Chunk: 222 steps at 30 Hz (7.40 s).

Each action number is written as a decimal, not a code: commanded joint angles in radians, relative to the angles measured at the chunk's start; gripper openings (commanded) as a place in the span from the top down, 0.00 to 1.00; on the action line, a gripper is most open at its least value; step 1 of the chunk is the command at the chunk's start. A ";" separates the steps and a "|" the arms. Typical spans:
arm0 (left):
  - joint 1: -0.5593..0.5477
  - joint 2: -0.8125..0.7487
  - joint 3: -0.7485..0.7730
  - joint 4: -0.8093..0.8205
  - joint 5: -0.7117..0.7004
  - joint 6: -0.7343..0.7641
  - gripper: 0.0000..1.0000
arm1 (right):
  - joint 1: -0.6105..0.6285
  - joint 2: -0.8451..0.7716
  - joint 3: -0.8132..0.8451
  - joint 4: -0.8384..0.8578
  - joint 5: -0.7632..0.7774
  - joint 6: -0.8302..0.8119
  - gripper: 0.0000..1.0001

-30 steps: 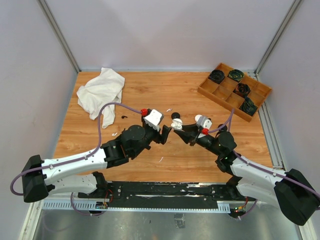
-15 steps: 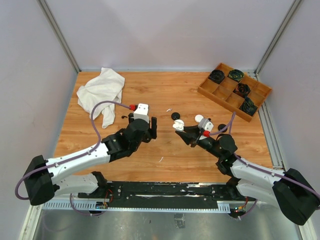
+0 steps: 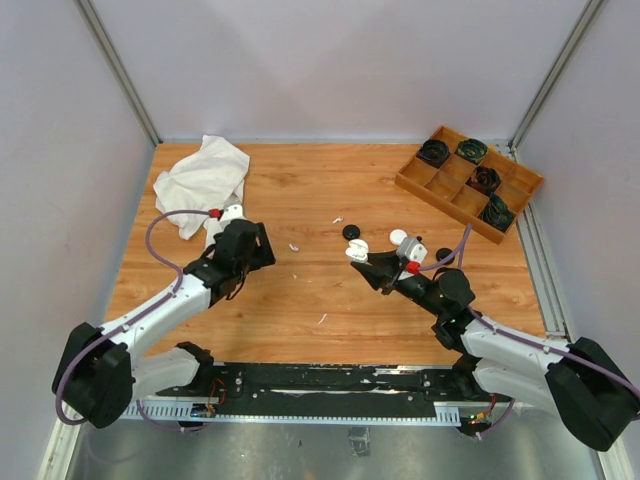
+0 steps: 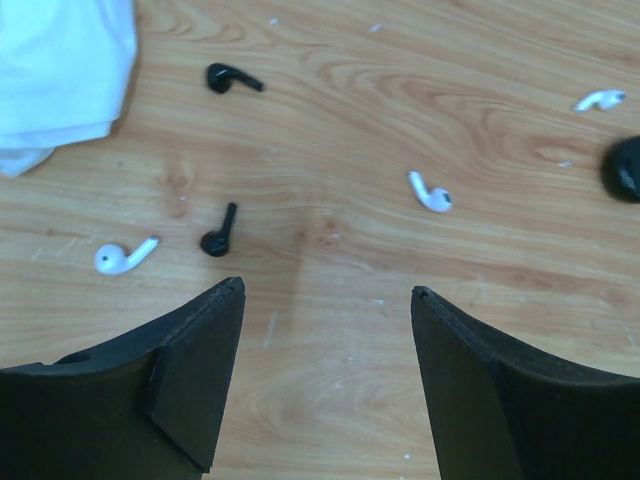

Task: Insert the wireless bluetooth earbuds into the charging case
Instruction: Pick up the earbud from the center of the board, then place the earbud in the charging case.

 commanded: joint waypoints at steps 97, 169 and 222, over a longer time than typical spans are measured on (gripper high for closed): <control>0.398 0.274 0.063 -0.119 0.091 -0.022 0.44 | 0.017 -0.075 0.017 -0.052 -0.022 -0.021 0.95; -0.406 -0.107 0.242 0.100 -0.336 0.088 0.91 | 0.072 0.031 0.114 0.002 -0.032 -0.024 0.99; -0.663 0.111 0.247 0.447 -0.337 0.204 0.86 | 0.079 0.054 0.079 0.085 0.078 0.033 0.99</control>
